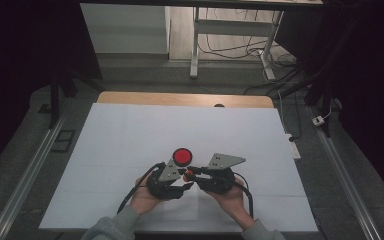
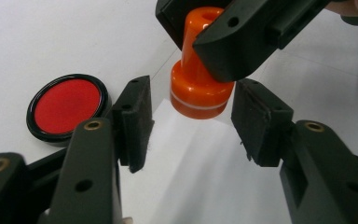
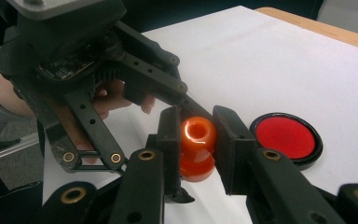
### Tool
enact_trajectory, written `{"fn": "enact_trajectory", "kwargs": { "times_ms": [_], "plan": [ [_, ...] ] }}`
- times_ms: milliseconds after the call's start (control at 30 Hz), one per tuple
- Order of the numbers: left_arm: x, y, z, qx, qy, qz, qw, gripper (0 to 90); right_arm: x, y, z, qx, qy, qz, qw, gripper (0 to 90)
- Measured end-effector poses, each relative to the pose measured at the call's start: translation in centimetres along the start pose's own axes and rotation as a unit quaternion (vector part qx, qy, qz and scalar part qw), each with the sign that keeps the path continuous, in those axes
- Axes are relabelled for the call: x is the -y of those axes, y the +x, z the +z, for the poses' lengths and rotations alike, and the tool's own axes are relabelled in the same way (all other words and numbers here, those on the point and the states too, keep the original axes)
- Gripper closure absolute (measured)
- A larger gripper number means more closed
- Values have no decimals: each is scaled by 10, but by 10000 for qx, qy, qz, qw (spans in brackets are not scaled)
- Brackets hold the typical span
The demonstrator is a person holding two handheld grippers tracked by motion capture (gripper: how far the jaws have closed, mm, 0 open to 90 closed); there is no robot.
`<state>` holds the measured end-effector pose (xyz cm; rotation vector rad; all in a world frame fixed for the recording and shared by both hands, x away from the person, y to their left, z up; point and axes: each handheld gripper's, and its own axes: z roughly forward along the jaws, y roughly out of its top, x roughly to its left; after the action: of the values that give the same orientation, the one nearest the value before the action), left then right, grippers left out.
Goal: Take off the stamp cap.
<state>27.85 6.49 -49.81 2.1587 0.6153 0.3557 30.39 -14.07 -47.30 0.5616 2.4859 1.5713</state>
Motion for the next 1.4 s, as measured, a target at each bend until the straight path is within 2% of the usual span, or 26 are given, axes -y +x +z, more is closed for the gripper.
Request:
{"fn": "enact_trajectory", "kwargs": {
  "times_ms": [600,1100,1400],
  "plan": [
    [0,-1,1,-9,0,108,9999,636,1,-1,0,-25,-26,84,10000,720],
    [1,0,1,4,43,134,9999,650,2,0,1,15,-47,75,10000,721],
    [1,-2,1,-70,74,197,9998,652,3,0,2,39,-42,96,9999,723]
  ]
}}
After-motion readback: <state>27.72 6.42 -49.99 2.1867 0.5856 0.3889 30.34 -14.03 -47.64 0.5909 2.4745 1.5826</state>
